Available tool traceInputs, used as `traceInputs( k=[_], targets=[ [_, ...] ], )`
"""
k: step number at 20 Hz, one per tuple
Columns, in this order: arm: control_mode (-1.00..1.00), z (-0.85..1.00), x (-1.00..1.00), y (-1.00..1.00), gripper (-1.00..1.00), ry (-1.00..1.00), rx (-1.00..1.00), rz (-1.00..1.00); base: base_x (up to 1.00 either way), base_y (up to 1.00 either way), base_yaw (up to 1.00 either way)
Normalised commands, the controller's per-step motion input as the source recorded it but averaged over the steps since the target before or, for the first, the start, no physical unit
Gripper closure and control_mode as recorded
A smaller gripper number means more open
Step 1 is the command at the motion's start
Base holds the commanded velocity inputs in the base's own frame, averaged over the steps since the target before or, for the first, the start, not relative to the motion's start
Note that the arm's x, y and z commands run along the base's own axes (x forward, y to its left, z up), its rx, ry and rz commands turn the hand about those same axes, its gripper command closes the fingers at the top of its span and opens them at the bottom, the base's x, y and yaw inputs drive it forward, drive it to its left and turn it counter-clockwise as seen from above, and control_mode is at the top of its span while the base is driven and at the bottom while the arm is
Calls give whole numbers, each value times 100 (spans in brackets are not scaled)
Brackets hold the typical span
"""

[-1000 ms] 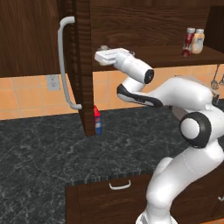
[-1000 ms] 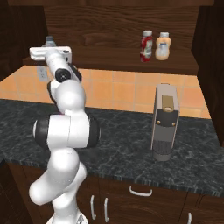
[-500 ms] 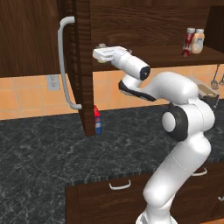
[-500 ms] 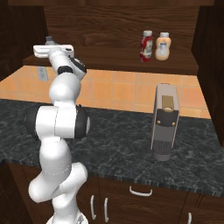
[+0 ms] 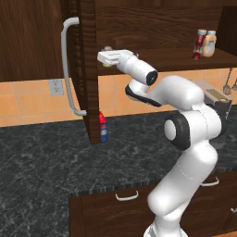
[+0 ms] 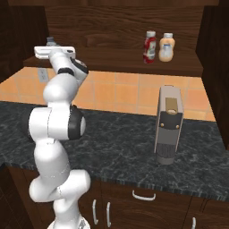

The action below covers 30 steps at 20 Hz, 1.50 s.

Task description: Put the shaker and condiment bottle from the counter next to their counterparts in the cabinet.

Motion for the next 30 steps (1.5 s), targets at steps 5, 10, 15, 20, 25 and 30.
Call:
traceInputs(
  k=[5,10,15,20,25,30],
  targets=[
    [-100,32,-51,-12,-100,5,0,1,0,0,0],
    [-100,39,-100,-31,-100,3,0,0,0,0,0],
    [-100,46,-100,-37,-100,3,2,0,0,0,0],
    [-100,47,-100,-24,-100,12,3,-5,0,0,0],
    [-100,38,-100,-24,-100,16,5,-10,0,0,0],
    [-100,28,-100,-36,-100,21,8,-13,0,0,0]
  ],
)
